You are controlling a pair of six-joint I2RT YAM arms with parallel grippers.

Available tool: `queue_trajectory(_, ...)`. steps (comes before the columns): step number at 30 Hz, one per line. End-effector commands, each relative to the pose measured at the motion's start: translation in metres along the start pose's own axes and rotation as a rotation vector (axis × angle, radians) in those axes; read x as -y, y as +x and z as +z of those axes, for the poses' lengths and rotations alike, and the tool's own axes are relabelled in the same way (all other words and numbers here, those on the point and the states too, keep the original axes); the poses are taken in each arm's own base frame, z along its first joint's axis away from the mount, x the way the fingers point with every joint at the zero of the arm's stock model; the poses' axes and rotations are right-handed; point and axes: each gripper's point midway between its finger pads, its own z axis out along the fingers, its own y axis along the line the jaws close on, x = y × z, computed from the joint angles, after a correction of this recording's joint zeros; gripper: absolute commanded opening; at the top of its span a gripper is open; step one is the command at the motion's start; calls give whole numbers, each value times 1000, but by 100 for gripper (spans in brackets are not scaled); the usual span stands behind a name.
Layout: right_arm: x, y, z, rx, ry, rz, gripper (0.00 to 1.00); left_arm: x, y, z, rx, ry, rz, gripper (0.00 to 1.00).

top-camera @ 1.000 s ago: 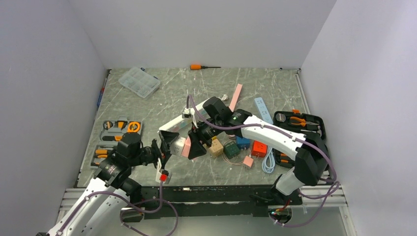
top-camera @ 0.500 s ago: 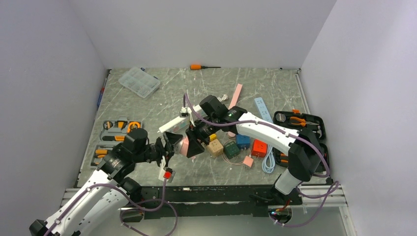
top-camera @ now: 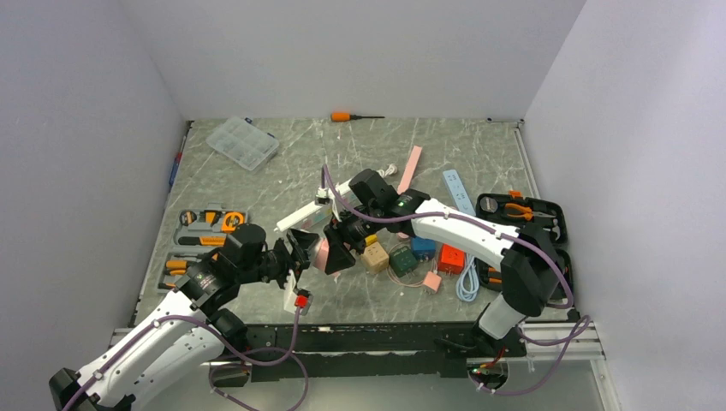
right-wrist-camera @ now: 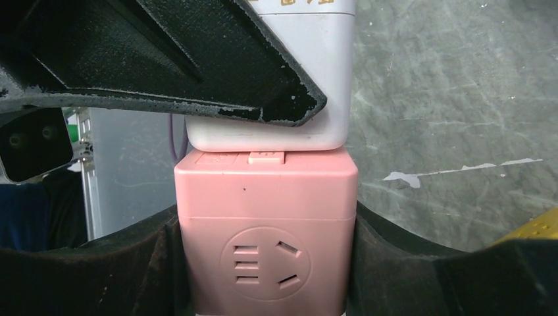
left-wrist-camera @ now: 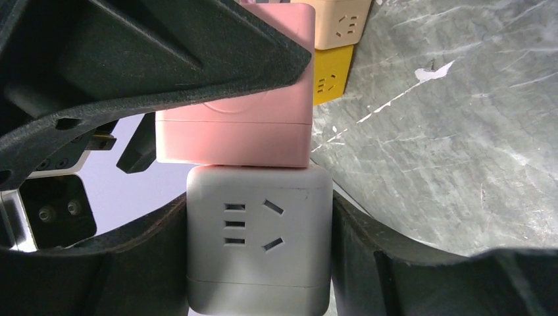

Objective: Pull the plug off the socket
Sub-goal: Remove the plug from the socket.

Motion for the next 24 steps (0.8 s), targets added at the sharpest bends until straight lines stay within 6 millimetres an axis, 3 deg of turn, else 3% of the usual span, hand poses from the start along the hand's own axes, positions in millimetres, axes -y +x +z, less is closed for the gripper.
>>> queue_trajectory(1,-19,-12,-11,102,-13,-63,0,-13,19,-5,-111,-52,43,0)
queue_trajectory(6,-23,4,-17,109,-1,-36,0,-3,29,-3,-163,-45,123,0)
queue_trajectory(16,-16,48,-26,50,85,47,0,6,59,-1,-305,-18,98,0)
queue_trajectory(24,-24,82,-31,5,121,101,0,10,75,-7,-362,10,71,0)
